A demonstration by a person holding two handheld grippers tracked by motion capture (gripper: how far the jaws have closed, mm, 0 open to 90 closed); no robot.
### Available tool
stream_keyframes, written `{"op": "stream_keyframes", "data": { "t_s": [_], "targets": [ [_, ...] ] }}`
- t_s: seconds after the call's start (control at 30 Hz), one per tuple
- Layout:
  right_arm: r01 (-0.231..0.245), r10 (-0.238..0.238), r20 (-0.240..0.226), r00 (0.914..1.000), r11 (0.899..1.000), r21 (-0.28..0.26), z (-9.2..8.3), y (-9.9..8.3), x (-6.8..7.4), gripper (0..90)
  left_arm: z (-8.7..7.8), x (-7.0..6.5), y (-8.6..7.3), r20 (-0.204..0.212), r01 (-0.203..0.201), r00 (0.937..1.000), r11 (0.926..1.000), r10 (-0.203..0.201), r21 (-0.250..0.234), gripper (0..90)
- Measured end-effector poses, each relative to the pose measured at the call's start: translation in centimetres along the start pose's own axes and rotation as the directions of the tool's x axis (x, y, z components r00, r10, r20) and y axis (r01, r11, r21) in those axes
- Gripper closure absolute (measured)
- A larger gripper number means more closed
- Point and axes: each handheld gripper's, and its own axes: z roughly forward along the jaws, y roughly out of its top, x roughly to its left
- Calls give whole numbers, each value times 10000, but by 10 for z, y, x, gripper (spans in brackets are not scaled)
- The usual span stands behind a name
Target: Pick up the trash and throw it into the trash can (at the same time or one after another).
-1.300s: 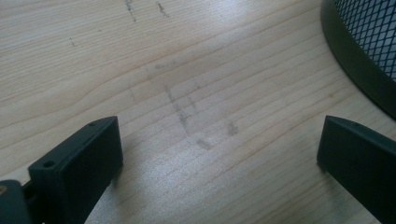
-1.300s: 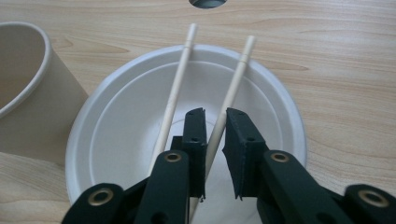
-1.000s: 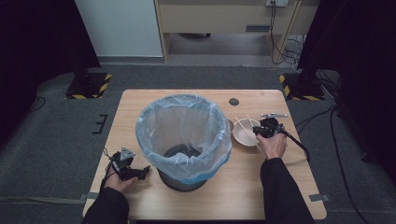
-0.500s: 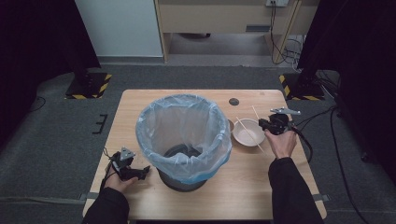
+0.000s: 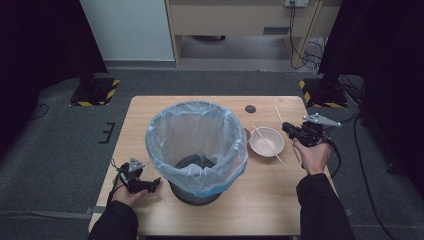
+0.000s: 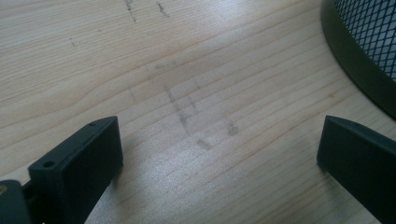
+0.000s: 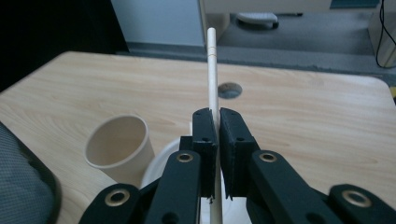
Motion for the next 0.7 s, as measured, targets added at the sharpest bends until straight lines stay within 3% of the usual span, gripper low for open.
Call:
{"op": "stream_keyframes", "data": {
  "t_s": [0.3, 0.33, 0.4, 0.53, 0.7],
  "targets": [
    [60, -152, -732, 9972, 9923, -1235, -23, 21, 12, 858, 0, 0, 0, 0, 1, 10000, 10000, -1, 0, 0],
    [39, -197, -986, 9949, 9874, -1580, -28, 25, 15, 858, 0, 0, 0, 2, -2, 10000, 10000, 2, 3, 0],
    [62, -244, -1055, 9941, 9855, -1696, -31, 28, 17, 858, 0, 0, 0, 2, 3, 10000, 10000, -3, 2, 0],
    [71, -460, -1575, 9864, 9709, -2394, -46, 40, 25, 858, 0, 0, 0, 1, -1, 10000, 10000, 1, 5, 0],
    [68, -610, -1863, 9806, 9604, -2786, -56, 48, 33, 858, 0, 0, 0, 2, -5, 10000, 10000, 5, 7, 0]
  ]
}}
